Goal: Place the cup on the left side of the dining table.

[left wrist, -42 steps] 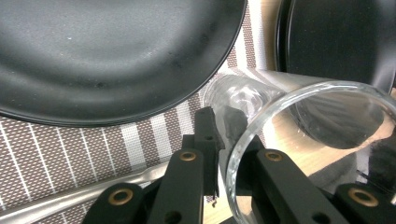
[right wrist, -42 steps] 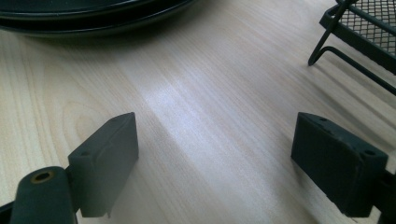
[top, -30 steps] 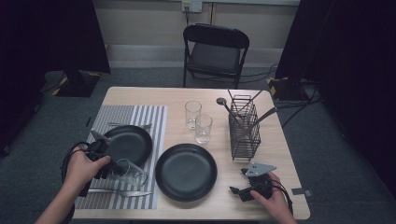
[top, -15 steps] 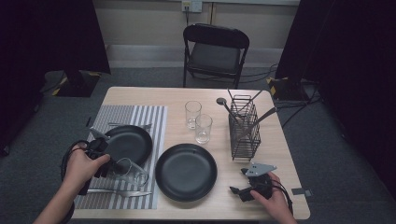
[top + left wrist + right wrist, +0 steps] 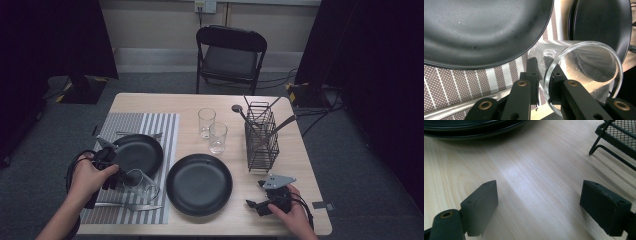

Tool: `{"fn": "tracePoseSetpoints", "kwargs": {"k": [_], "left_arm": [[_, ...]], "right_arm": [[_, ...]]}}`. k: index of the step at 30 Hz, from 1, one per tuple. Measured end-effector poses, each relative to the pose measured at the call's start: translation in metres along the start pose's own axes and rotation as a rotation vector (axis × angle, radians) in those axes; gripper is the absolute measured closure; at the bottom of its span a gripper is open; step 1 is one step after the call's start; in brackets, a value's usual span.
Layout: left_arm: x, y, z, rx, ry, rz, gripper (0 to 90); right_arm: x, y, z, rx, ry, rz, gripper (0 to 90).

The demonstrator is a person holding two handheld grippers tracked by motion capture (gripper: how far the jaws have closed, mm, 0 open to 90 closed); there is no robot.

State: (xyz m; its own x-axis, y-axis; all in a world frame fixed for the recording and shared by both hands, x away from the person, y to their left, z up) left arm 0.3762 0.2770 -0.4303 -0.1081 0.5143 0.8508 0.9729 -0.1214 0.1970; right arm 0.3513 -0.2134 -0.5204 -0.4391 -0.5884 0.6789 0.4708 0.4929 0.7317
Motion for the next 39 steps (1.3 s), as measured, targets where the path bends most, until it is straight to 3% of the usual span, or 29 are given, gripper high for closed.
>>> {"fn": "tracePoseSetpoints", "kwargs": {"k": [8,12,15,16,17,25,27,31,32,35,39], "left_arm": [[-0.001,0.001,-0.002,0.009,-0.005,-0.008,80.2],[-0.002,0.002,-0.004,0.03,-0.032,-0.022,78.6],[-0.002,0.002,-0.006,0.018,-0.024,-0.015,76.9],[-0.004,0.003,-0.01,0.062,-0.031,-0.045,76.7],[-0.002,0.003,-0.008,0.016,-0.032,-0.015,76.3],[-0.004,0.005,-0.012,0.032,-0.035,-0.02,73.6],[-0.004,0.005,-0.012,0.016,-0.046,-0.009,73.0],[-0.006,0.006,-0.017,0.036,-0.051,-0.02,71.5],[-0.006,0.006,-0.016,0.016,-0.051,-0.009,71.2],[-0.008,0.006,-0.018,0.038,-0.06,-0.015,70.1],[-0.007,0.007,-0.018,0.035,-0.045,-0.012,70.1]], "right_arm": [[0.0,0.0,0.0,0.0,0.0,0.0,13.9],[0.0,0.0,0.0,0.0,0.0,0.0,13.9],[0.0,0.0,0.0,0.0,0.0,0.0,13.9],[0.0,0.0,0.0,0.0,0.0,0.001,13.9],[0.0,0.0,0.0,0.0,0.0,0.0,14.0],[0.0,0.0,0.0,0.0,0.0,0.0,13.9],[0.0,0.0,0.0,0.0,0.0,0.0,14.0],[0.0,0.0,0.0,0.0,0.0,0.0,14.0],[0.0,0.0,0.0,0.0,0.0,0.0,13.9],[0.0,0.0,0.0,0.0,0.0,0.0,13.9],[0.0,0.0,0.0,0.0,0.0,0.0,13.9]]}}
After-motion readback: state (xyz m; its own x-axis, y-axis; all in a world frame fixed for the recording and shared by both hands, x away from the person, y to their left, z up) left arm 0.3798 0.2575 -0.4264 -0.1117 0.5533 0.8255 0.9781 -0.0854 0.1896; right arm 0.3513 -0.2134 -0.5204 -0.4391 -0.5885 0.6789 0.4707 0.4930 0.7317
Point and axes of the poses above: each handheld gripper's, and its own axes: x roughly backward along the jaws, y roughly out of its top, z roughly to its left, the point moved 3 cm from there along -x, roughly forward along the jaws, and after that the axes turned 5 degrees about -x, right-handed, at the moved point
